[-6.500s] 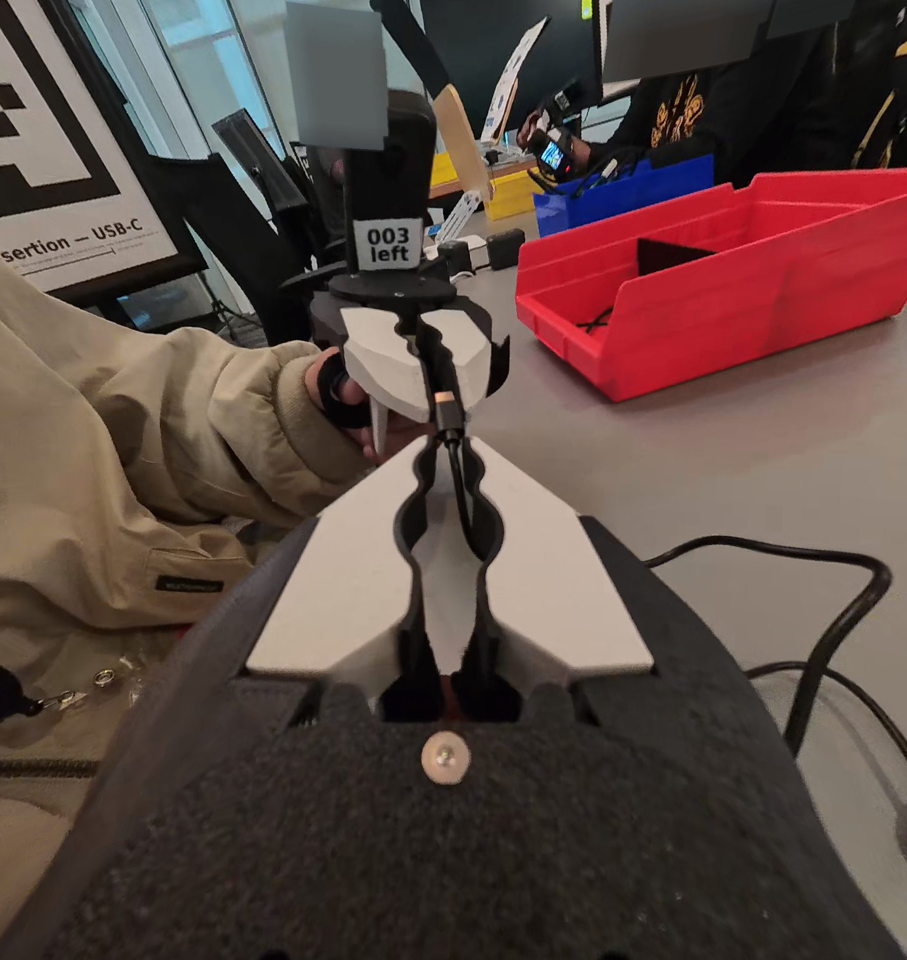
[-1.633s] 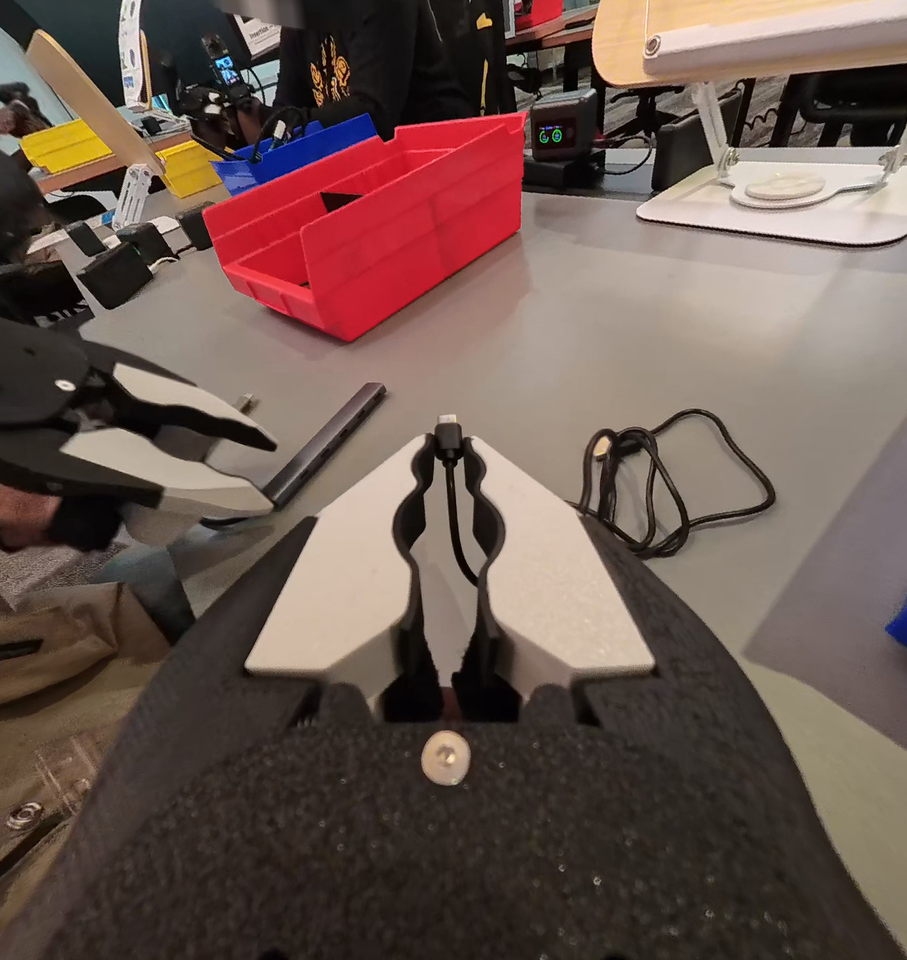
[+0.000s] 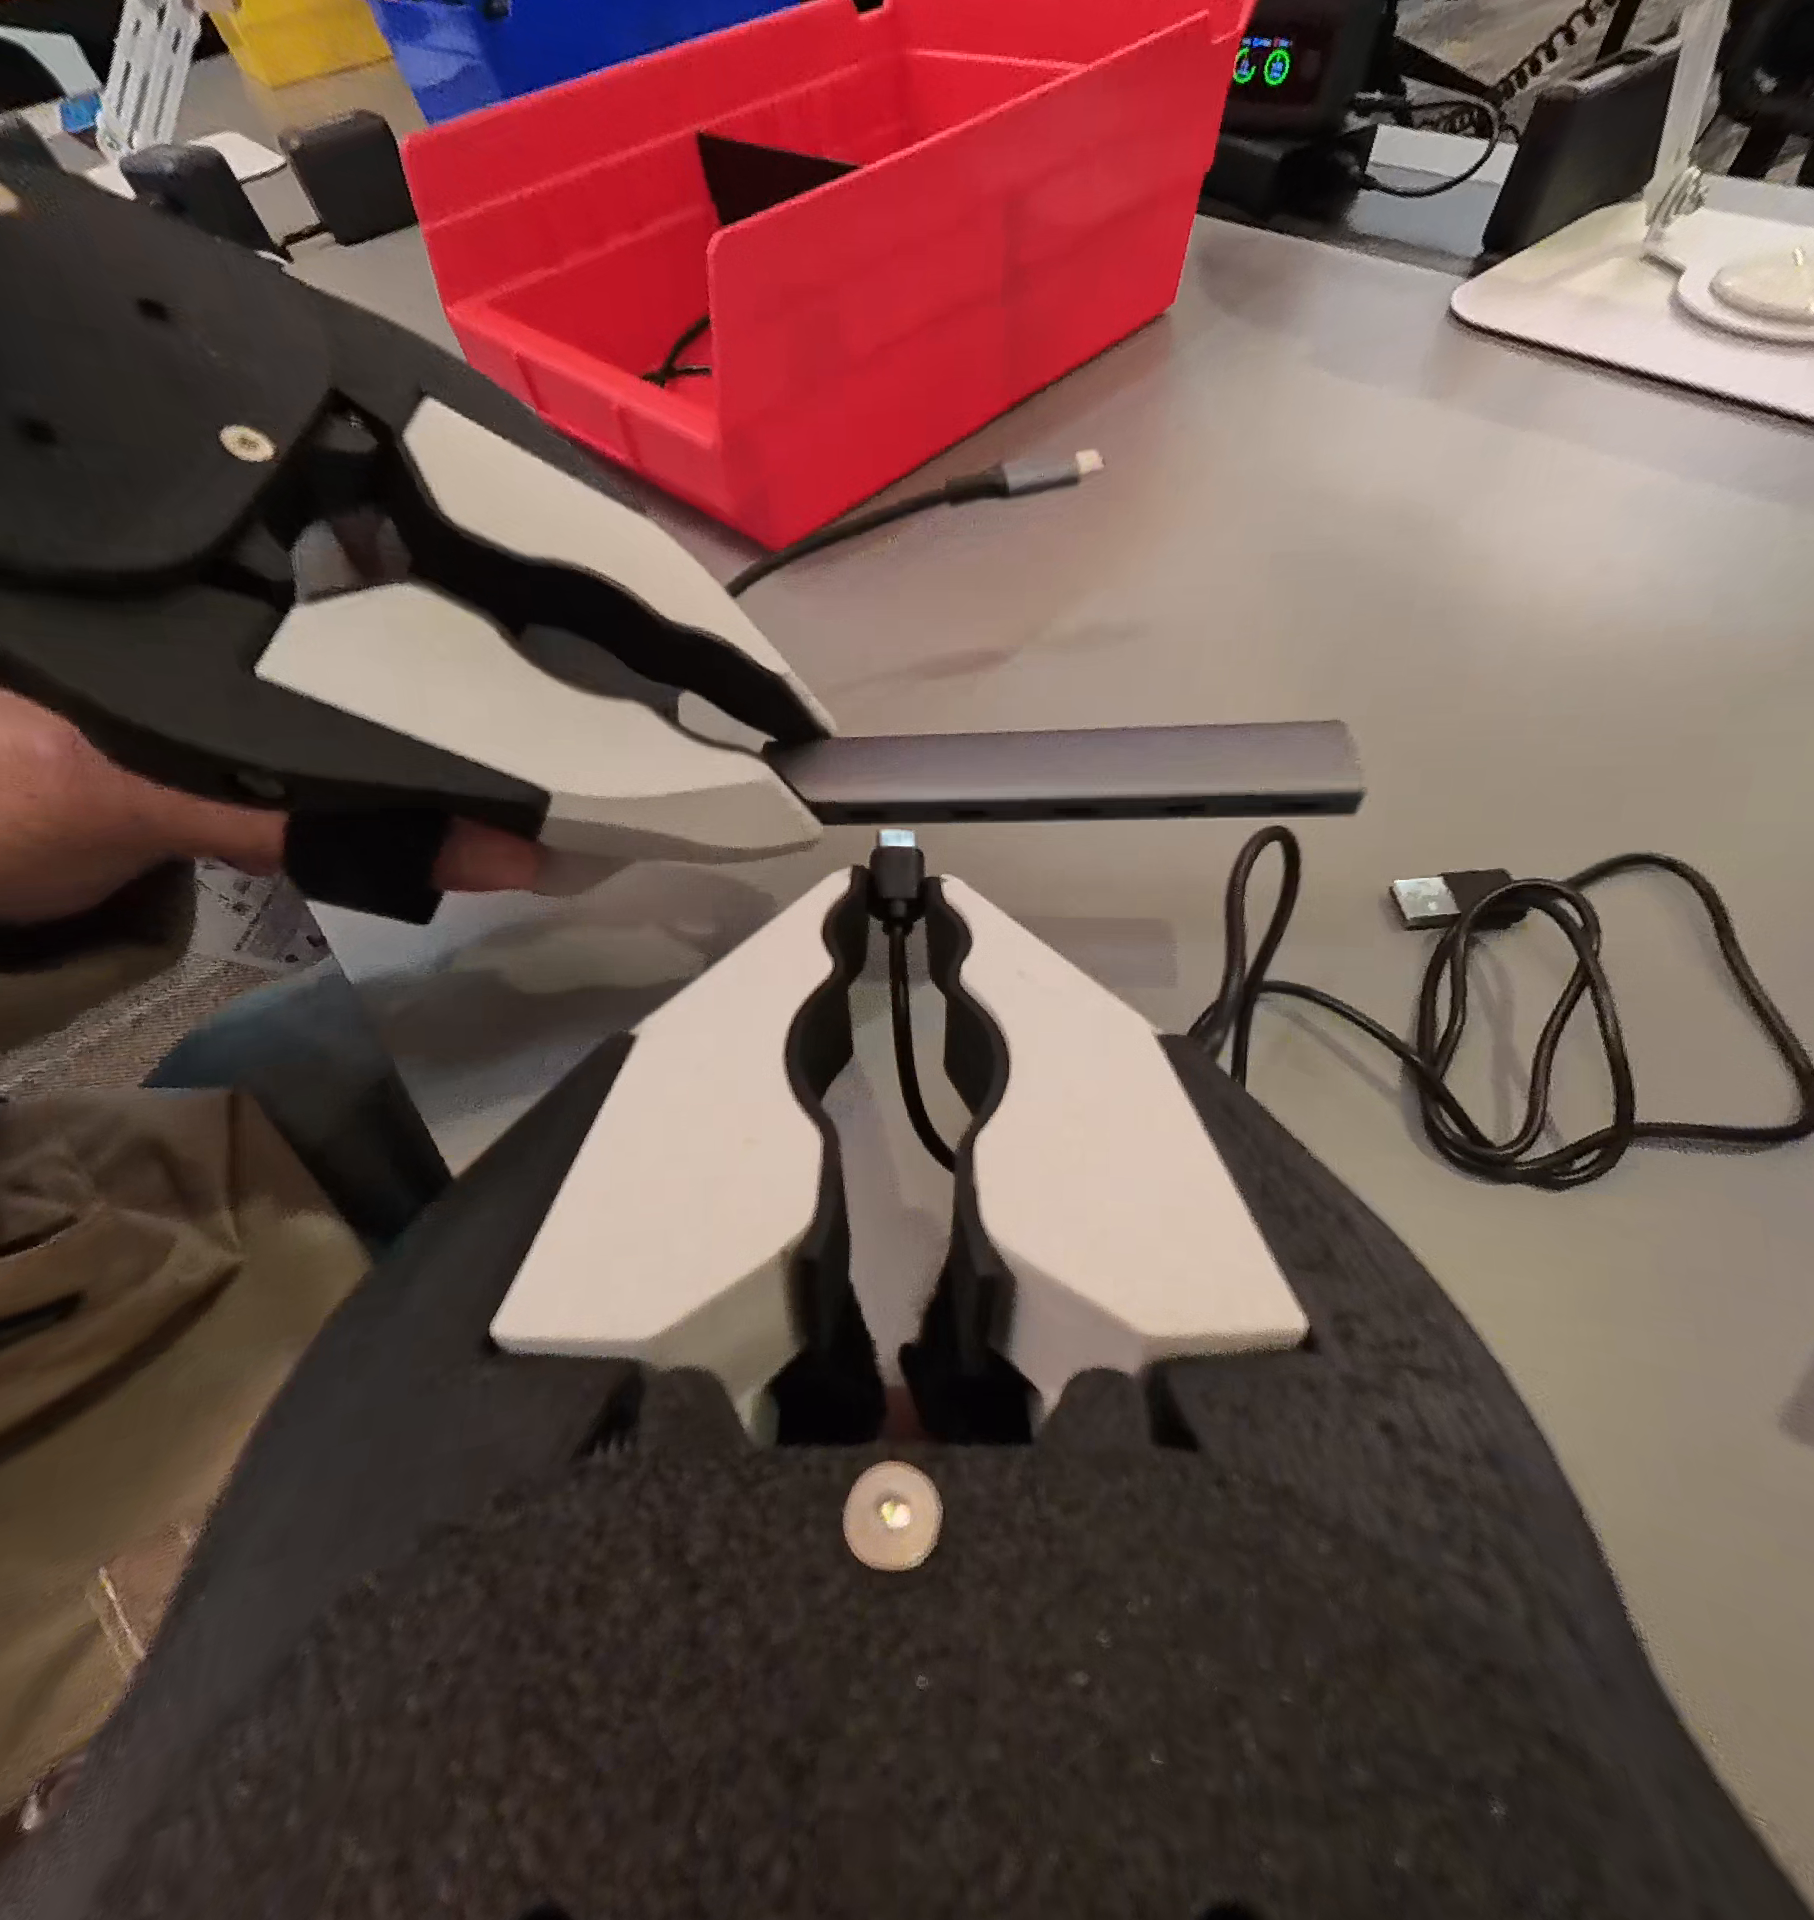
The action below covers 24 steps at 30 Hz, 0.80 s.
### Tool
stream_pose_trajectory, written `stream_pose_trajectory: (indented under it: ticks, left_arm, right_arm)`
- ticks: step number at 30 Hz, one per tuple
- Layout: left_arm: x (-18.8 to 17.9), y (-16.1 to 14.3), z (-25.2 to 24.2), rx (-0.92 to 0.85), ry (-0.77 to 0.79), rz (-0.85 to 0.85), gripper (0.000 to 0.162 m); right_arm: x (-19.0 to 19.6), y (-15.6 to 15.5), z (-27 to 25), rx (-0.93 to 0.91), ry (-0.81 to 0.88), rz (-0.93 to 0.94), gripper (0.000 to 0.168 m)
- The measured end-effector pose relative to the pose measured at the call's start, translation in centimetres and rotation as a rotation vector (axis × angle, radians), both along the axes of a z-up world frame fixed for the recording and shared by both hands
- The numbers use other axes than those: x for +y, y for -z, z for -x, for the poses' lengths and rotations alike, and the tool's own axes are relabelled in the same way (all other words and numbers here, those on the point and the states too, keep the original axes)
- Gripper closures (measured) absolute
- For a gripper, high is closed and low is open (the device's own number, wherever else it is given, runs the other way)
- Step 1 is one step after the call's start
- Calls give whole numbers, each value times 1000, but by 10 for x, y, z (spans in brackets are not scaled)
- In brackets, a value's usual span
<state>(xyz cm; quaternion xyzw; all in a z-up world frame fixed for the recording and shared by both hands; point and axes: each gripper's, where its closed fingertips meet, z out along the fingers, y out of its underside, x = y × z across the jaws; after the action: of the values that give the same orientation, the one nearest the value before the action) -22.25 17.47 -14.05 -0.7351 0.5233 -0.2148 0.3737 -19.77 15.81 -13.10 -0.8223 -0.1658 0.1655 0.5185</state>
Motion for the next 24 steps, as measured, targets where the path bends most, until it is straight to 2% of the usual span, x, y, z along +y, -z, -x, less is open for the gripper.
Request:
stream_pose_trajectory:
  ticks: [1,16,24]
  left_arm:
    - [-2,0,-2,1,5,-8,140]
    - [-9,-3,-8,-60,2,46,140]
    - [-13,-4,-9,-156,34,161,140]
  right_arm:
    - [-1,1,1,3,-1,5,159]
    - [-4,-3,1,-47,15,-43,159]
    - [-3,-5,2,-86,15,-89,159]
